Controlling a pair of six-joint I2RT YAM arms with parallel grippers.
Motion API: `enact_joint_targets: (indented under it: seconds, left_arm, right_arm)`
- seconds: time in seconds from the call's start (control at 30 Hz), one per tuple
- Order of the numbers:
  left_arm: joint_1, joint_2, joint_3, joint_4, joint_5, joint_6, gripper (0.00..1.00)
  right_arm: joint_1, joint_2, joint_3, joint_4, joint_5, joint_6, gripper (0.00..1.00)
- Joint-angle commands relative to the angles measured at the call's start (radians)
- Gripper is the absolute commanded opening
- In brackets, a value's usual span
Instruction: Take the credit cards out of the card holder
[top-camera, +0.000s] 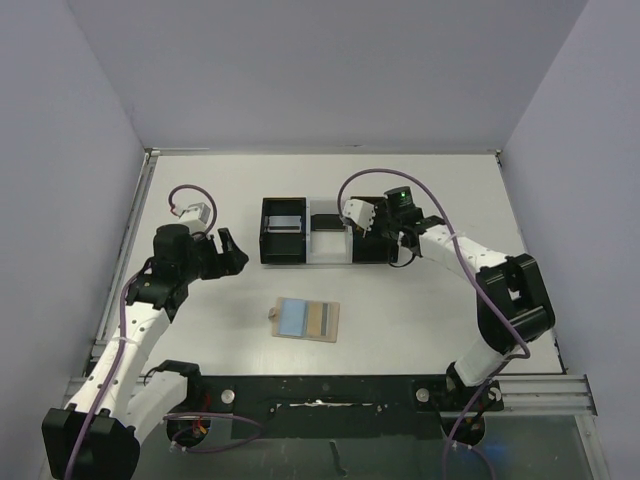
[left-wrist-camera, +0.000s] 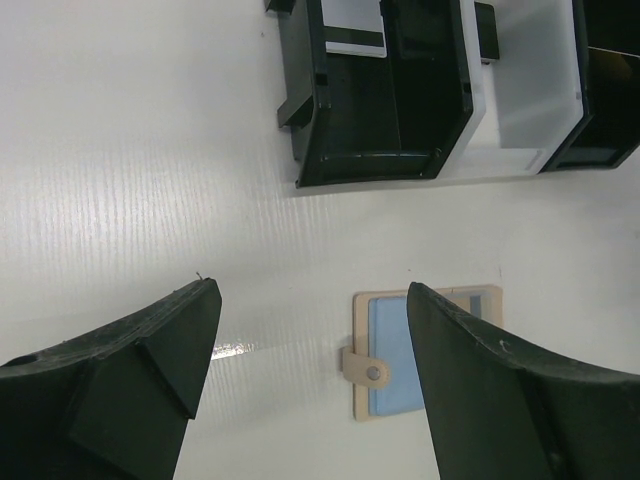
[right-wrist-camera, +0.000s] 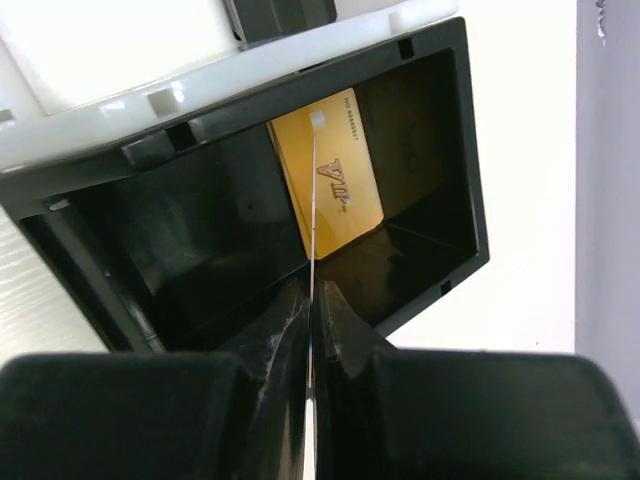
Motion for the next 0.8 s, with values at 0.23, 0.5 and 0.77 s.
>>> enact_joint_targets:
  seconds: [0.23, 0.5, 0.77]
  left_arm:
    - [0.005, -0.001, 0.011, 0.075, 0.034, 0.030, 0.76]
    - [0.005, 0.007, 0.014, 0.073, 0.032, 0.036, 0.76]
    - [0.006, 0.013, 0.014, 0.073, 0.036, 0.037, 0.76]
  right_arm:
    - [-0.008, 0.115, 0.095, 0.174, 0.041, -0.179, 0.00]
    - [-0.004, 0.189, 0.085, 0.354, 0.074, -0.242, 0.00]
    - [-0.006, 0.232, 0.094, 0.325, 0.066, -0.257, 0.00]
